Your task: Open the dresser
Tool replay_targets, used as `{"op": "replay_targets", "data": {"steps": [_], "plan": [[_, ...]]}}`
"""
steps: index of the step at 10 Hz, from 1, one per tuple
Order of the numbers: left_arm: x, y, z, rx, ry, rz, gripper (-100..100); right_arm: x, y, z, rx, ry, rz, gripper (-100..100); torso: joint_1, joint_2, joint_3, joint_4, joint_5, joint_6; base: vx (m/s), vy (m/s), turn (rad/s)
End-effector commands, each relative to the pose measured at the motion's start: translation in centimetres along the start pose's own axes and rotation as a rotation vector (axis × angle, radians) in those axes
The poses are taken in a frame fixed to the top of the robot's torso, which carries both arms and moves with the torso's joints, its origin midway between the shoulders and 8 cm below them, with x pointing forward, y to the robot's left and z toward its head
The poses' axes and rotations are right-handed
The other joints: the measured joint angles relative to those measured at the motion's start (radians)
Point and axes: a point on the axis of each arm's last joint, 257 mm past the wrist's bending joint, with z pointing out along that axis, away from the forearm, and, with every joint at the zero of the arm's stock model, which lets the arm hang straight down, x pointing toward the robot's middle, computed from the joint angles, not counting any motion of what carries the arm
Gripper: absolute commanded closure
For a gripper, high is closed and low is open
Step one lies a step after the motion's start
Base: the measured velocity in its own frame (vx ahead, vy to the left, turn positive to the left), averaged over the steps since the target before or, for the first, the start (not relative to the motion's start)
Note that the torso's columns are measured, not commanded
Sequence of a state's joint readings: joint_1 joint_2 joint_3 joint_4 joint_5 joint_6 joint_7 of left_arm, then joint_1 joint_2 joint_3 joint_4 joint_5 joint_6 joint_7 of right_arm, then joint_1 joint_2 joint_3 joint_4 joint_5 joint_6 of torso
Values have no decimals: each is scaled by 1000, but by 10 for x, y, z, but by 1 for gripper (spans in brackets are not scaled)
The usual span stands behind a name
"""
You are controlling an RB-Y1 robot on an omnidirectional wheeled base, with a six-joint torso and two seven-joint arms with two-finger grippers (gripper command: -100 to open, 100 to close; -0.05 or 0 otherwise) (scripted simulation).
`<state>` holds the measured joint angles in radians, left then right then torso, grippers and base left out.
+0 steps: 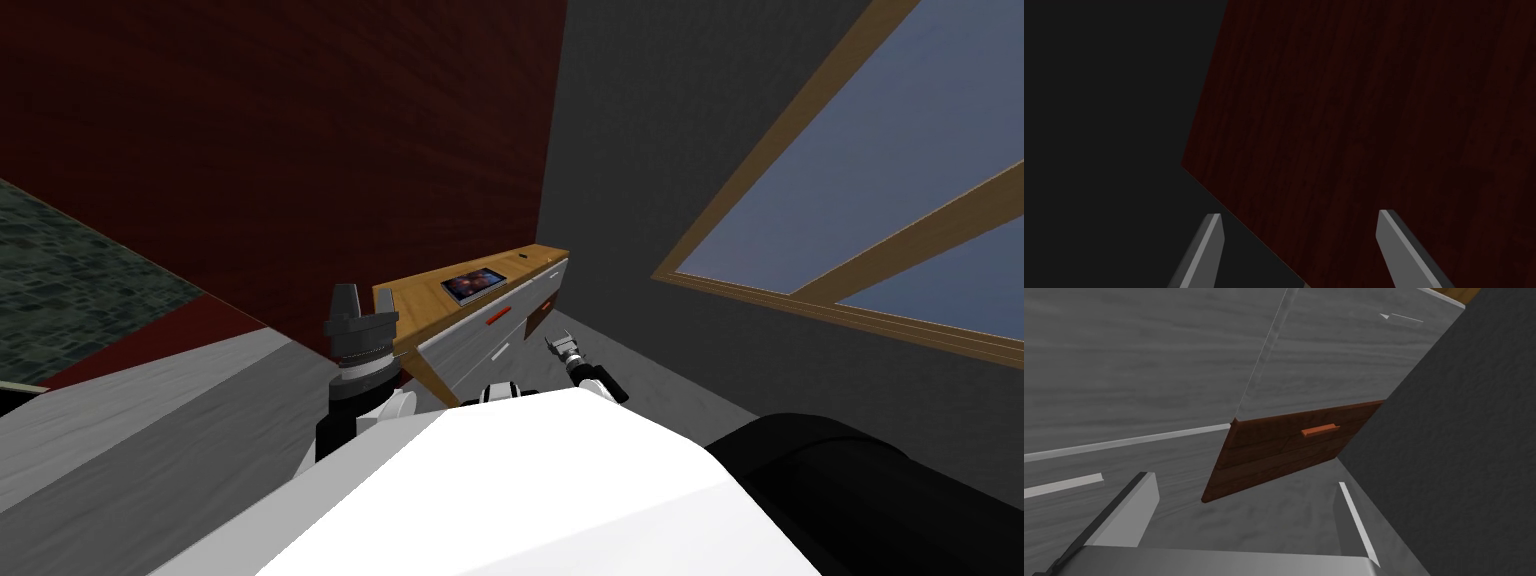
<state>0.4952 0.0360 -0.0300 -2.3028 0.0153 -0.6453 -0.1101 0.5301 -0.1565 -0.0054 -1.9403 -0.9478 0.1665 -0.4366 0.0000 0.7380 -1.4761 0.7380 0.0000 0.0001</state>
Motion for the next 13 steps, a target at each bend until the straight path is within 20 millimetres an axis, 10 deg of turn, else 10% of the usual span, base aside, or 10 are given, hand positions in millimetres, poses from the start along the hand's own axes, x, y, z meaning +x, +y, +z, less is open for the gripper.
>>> {"op": "replay_targets", "data": {"steps": [1,13], "plan": [[0,0,0,0,0,0,0,0,0,0,0,0,0,-100,0,0,0,0,0,0,-3,3,20],[0,0,0,0,0,0,0,-23,-23,19,99,-53,336,-100,0,0,0,0,0,0,2,2,45]]}}
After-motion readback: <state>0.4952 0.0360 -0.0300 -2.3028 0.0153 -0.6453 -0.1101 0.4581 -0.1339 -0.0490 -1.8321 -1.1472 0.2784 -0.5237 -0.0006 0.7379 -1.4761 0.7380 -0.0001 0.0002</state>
